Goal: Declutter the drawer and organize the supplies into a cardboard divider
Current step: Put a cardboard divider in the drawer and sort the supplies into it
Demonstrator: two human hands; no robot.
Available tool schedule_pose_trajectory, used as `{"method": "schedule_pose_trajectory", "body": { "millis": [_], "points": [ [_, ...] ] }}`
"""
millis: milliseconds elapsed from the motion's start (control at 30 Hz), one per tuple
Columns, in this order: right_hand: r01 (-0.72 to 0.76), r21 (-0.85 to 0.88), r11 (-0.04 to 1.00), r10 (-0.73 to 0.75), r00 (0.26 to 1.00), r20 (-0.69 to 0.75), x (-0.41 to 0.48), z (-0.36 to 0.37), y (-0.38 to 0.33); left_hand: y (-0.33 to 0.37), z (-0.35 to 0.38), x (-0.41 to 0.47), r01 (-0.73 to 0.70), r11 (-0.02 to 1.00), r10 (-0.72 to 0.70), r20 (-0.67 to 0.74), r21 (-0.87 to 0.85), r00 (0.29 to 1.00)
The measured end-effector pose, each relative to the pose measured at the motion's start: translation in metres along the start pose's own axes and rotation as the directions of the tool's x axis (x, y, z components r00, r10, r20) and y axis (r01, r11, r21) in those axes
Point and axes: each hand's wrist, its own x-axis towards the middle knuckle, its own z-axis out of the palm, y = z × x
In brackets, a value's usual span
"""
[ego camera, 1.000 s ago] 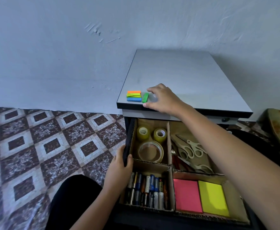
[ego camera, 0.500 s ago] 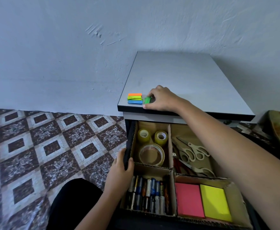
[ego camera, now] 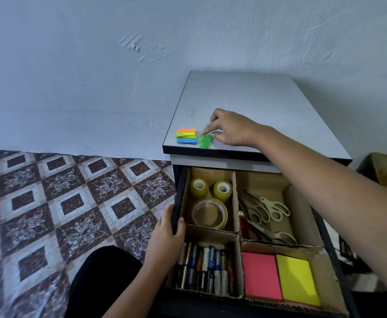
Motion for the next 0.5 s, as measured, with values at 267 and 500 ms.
{"method": "schedule_pose_trajectory", "body": {
  "millis": [267,500],
  "points": [
    [0.105,-0.122,0.987,-0.093,0.991,0.1,0.008,-0.002,-0.003,0.002,-0.001,-0.001,-0.009,1.0,0.009,-0.011,-0.007,1.0],
    [0.14,-0.17,0.975,-0.113,0.981,0.16,0.015,-0.007,-0.003,0.003,-0.002,-0.001,-0.016,1.0,0.016,-0.013,-0.022,1.0]
  ]
}}
